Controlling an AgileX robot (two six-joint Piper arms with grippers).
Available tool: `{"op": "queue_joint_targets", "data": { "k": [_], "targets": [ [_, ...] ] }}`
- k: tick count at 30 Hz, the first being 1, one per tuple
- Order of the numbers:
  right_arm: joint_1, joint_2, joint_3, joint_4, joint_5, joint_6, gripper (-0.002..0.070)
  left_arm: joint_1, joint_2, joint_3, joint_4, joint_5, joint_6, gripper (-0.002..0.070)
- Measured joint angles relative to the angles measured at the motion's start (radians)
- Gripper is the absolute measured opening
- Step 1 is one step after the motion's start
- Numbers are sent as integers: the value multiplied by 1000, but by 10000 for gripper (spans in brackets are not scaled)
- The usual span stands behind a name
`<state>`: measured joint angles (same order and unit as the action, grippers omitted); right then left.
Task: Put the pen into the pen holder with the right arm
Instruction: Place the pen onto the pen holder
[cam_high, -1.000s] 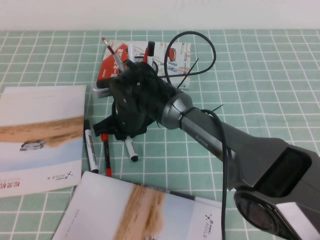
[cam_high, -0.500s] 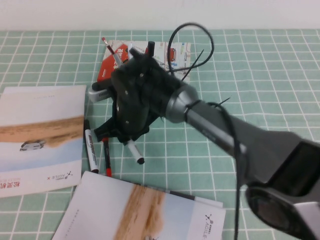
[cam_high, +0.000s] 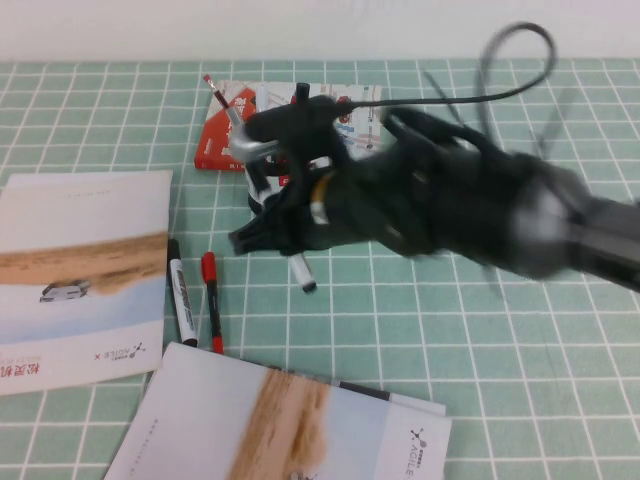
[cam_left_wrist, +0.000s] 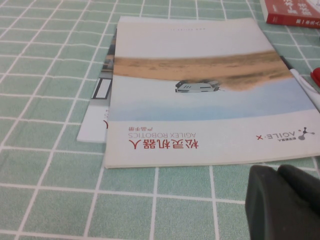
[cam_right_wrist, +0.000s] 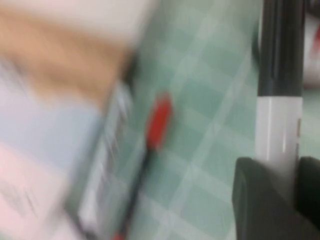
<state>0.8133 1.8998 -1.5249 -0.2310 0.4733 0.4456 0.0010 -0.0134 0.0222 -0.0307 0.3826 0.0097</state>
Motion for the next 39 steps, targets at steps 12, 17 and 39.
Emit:
{"op": "queue_joint_targets", "data": {
  "k": [12, 17, 39],
  "targets": [
    [-116, -21, 292, 110, -974, -154, 125, 0, 0, 0, 0, 0, 0, -4],
    [-116, 71, 292, 204, -1312, -291, 125, 0, 0, 0, 0, 0, 0, -4],
    [-116, 365, -27, 375, -1255, -500, 125, 0, 0, 0, 0, 0, 0, -4]
  ]
}}
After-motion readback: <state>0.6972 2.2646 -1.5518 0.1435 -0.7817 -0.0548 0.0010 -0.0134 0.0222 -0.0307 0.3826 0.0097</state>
